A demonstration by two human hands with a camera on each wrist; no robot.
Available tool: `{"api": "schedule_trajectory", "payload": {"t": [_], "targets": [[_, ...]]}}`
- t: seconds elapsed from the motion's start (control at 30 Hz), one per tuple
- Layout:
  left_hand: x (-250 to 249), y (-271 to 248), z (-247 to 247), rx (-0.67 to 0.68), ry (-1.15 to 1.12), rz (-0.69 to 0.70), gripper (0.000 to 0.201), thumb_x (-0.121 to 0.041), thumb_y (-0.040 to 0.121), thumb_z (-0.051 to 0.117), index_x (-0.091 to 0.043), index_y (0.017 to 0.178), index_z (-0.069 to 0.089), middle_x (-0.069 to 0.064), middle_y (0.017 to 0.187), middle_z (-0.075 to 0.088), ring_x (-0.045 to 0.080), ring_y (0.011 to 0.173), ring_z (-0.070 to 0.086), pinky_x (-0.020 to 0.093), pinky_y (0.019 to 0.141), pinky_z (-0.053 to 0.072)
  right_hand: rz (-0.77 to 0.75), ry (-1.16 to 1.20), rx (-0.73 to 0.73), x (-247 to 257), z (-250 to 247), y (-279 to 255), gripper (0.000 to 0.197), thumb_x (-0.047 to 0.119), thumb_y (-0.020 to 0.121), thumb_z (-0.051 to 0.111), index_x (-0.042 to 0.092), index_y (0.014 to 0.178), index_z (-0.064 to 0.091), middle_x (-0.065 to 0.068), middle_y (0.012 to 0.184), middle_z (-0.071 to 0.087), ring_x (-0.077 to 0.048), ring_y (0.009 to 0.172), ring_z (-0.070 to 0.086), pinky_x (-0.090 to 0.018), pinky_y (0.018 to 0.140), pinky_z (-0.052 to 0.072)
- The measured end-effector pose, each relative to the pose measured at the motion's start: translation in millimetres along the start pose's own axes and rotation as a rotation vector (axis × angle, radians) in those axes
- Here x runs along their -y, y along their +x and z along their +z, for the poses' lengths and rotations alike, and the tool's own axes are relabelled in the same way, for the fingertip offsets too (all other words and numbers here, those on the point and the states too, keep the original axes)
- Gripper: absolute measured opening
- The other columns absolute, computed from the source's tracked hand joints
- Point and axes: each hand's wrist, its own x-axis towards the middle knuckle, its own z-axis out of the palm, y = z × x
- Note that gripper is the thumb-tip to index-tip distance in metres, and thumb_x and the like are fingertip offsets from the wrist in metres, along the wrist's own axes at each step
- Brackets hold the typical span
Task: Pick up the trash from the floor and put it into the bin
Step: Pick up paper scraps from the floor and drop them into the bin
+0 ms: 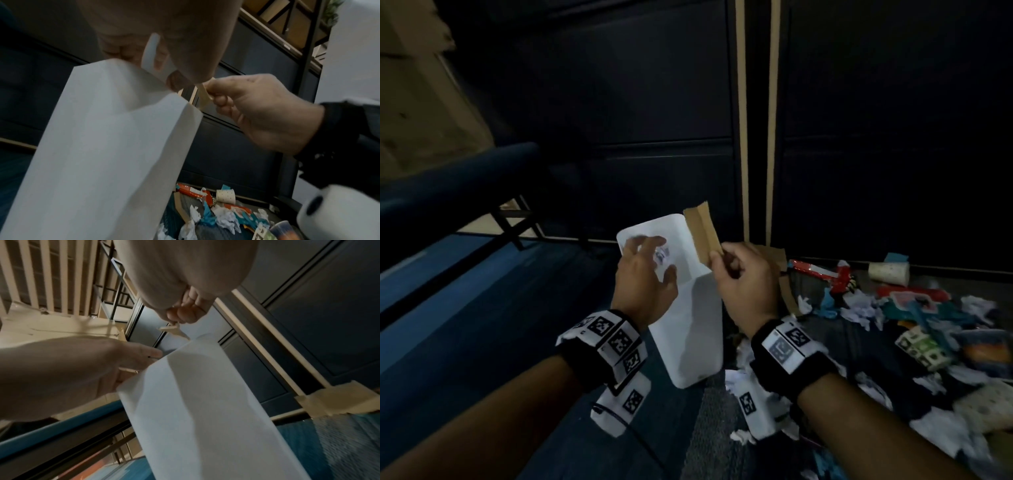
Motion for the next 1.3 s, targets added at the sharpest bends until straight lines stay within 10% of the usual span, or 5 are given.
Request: {"api": "schedule_trajectory", "payload": {"t": [0.13,0.3,0.7,1.07,1.3], "targets": [[14,-6,7,0.128,0.054,-0.060,0.053,-0.028,0.086,0.060,-0.022,0.137,0.046,0.004,0.119,0.060,0.021,0.094,0.063,0.035,0.089,0.051,0.068,-0.053,0.120,1,26,9,0.013,0.018,0.086,0.068,0.011,0.097,0.072,-0.002,0.084,0.062,-0.008,0.070,0.059,-0.012,0.063,0.046],[17,-3,9,0.058,0.023,-0.019,0.007,-0.020,0.076,0.058,-0.024,0.076,0.064,-0.009,0.069,0.067,0.011,0.060,0.062,0.033,0.064,0.055,0.122,-0.044,0.192,-5,27,9,0.018,0.011,0.087,0.066,0.008,0.103,0.072,-0.008,0.091,0.068,-0.015,0.078,0.065,-0.005,0.065,0.044],[-27,-41,52,0.288,-0.043,0.368,0.010,-0.013,0.076,0.061,-0.020,0.070,0.059,-0.008,0.047,0.049,0.012,0.045,0.050,0.030,0.048,0.048,0.245,-0.134,0.298,-93,-48,-77,0.008,0.003,0.086,0.066,0.006,0.081,0.071,-0.011,0.081,0.070,-0.022,0.076,0.065,-0.031,0.069,0.053],[31,-87,178,1.226,0.278,0.275,0.021,-0.015,0.088,0.054,-0.020,0.093,0.074,0.002,0.113,0.065,0.023,0.101,0.061,0.036,0.088,0.052,0.462,-0.367,0.798,-129,-47,-188,0.016,0.019,0.088,0.064,0.008,0.093,0.073,-0.012,0.091,0.072,-0.025,0.087,0.066,-0.041,0.078,0.055],[42,-103,211,1.237,0.256,0.310,0.023,-0.019,0.090,0.055,-0.023,0.106,0.071,0.001,0.129,0.048,0.022,0.120,0.047,0.032,0.102,0.041,0.449,-0.457,1.023,-137,-37,-218,0.040,0.033,0.091,0.063,0.020,0.129,0.061,-0.005,0.134,0.057,-0.025,0.121,0.054,-0.033,0.099,0.046]]}}
